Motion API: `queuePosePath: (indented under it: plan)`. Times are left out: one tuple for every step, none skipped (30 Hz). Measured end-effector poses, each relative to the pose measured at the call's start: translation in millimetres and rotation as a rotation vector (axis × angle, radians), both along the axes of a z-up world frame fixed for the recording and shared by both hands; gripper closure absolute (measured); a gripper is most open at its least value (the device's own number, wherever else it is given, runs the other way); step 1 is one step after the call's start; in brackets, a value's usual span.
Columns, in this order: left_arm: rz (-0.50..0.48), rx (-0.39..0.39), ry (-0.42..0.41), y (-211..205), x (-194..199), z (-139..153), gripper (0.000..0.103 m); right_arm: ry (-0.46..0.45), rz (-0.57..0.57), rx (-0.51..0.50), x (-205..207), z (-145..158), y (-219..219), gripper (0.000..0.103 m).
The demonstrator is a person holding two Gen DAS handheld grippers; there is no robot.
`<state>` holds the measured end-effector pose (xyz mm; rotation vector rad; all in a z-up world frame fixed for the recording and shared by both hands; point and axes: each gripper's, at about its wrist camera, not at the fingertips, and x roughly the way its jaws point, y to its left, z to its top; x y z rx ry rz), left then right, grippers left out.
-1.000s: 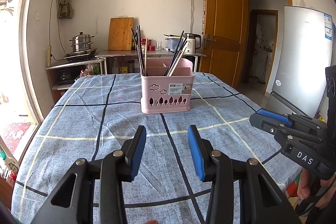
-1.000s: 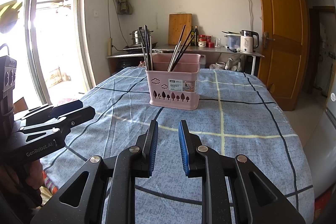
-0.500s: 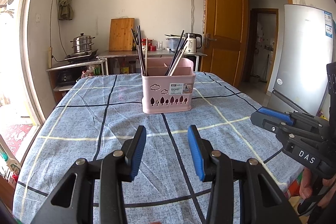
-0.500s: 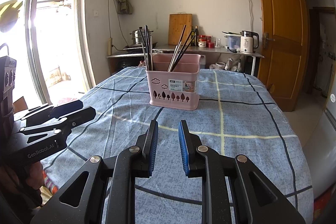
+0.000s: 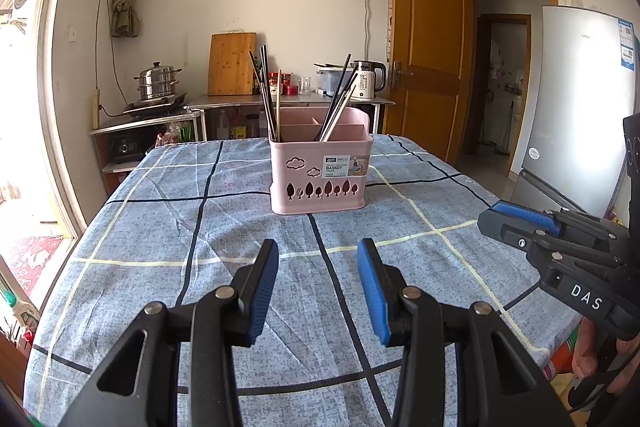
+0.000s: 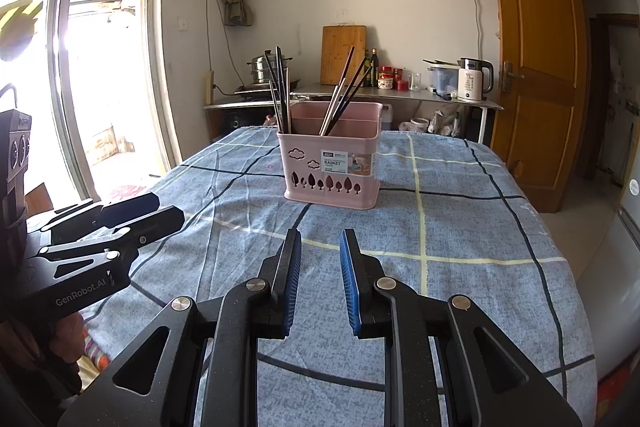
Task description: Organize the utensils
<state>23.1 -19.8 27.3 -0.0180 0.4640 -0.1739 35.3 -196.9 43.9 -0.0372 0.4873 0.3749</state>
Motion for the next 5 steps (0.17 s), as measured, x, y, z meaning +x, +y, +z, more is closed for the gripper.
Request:
queuePosePath:
  plan:
    - [-0.001, -0.004, 0.000, -0.1, 0.7, 0.0, 0.060, 0.000, 0.000, 0.000, 0.2, 0.0, -0.4, 0.082]
    - [-0.001, -0.006, 0.001, -0.1, 0.7, 0.1, 0.060, -0.001, -0.001, 0.001, 0.4, 0.2, -1.0, 0.082]
    - [0.001, -0.006, 0.000, -0.2, 0.6, 0.1, 0.060, -0.001, -0.001, 0.000, 0.7, 0.1, -0.6, 0.082]
    - [0.004, -0.006, 0.000, 0.0, 0.9, 0.3, 0.060, -0.001, -0.001, 0.000, 1.1, 0.0, -1.0, 0.082]
    - [0.006, -0.007, 0.002, 0.2, 1.2, 0.2, 0.060, 0.000, -0.002, 0.001, 1.4, -0.1, -1.3, 0.082]
